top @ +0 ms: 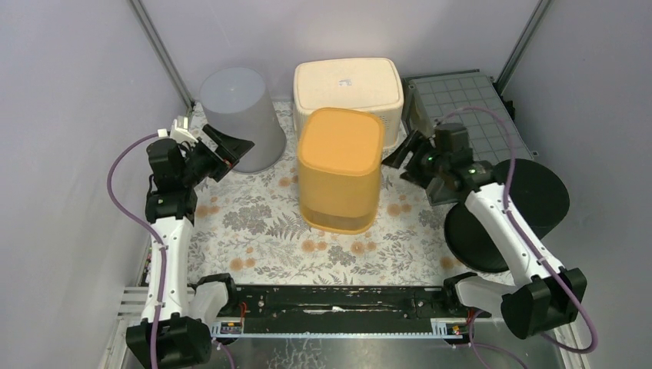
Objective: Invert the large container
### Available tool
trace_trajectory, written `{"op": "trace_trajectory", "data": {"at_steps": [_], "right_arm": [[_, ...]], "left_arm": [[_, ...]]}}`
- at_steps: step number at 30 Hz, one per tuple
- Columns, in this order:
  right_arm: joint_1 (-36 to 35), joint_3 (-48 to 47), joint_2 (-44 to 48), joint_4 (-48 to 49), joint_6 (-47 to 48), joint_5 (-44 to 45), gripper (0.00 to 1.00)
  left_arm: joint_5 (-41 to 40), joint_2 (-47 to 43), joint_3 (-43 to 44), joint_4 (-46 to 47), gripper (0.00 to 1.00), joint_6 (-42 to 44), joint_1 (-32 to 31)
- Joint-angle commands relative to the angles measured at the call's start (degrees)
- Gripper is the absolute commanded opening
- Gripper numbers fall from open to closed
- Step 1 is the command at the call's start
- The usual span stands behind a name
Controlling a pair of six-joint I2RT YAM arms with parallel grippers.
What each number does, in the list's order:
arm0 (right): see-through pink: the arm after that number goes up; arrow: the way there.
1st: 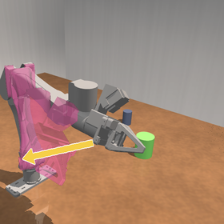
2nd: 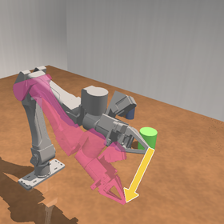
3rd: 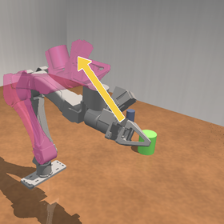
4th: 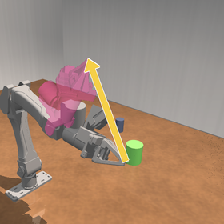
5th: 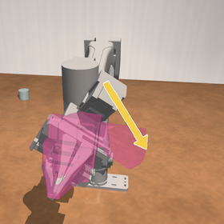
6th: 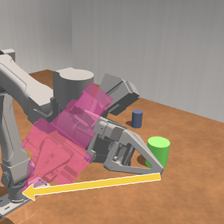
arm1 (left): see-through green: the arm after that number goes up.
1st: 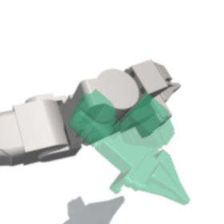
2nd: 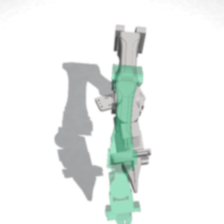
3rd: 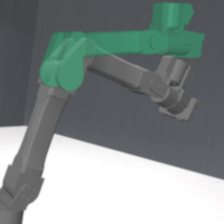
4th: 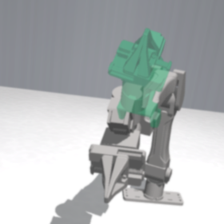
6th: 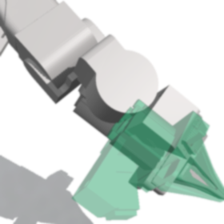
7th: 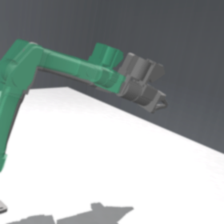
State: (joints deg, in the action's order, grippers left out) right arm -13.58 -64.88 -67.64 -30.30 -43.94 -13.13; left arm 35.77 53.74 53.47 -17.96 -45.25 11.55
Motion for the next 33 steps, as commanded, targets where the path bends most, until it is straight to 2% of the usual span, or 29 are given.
{"op": "trace_trajectory", "data": {"at_steps": [1, 5, 11, 17, 20, 26, 33], "right_arm": [[-8.10, 4.44, 0.27, 7.32, -6.23, -0.06, 0.77], [-15.60, 6.65, -1.43, 11.81, -9.95, 2.31, 0.77], [-25.32, 5.18, -9.49, 18.21, -13.06, 4.85, 0.77], [-32.52, -1.55, -21.56, 23.88, -14.82, 4.30, 0.77], [-34.46, -3.22, -26.81, 29.06, -16.81, 2.54, 0.77], [-35.69, -7.07, -36.26, 37.89, -18.23, -1.63, 0.77], [-35.71, -17.03, -45.18, 37.96, -16.58, -3.51, 0.77]], "left_arm": [[2.23, -2.05, 3.87, -2.43, 1.00, 0.39, -0.13], [2.45, -3.64, 7.58, -5.05, 1.00, -0.04, -0.11], [7.52, -6.47, 14.26, -4.90, 1.00, -5.46, -1.42], [8.18, -12.21, 10.77, 0.65, 1.00, -12.30, -3.94], [6.32, -14.74, 7.26, -0.56, 1.00, -11.33, -4.50], [7.62, -15.55, 0.34, 1.77, 1.00, -11.26, -5.91], [8.16, -13.62, -0.77, 3.94, 1.00, -11.08, -6.87]]}}
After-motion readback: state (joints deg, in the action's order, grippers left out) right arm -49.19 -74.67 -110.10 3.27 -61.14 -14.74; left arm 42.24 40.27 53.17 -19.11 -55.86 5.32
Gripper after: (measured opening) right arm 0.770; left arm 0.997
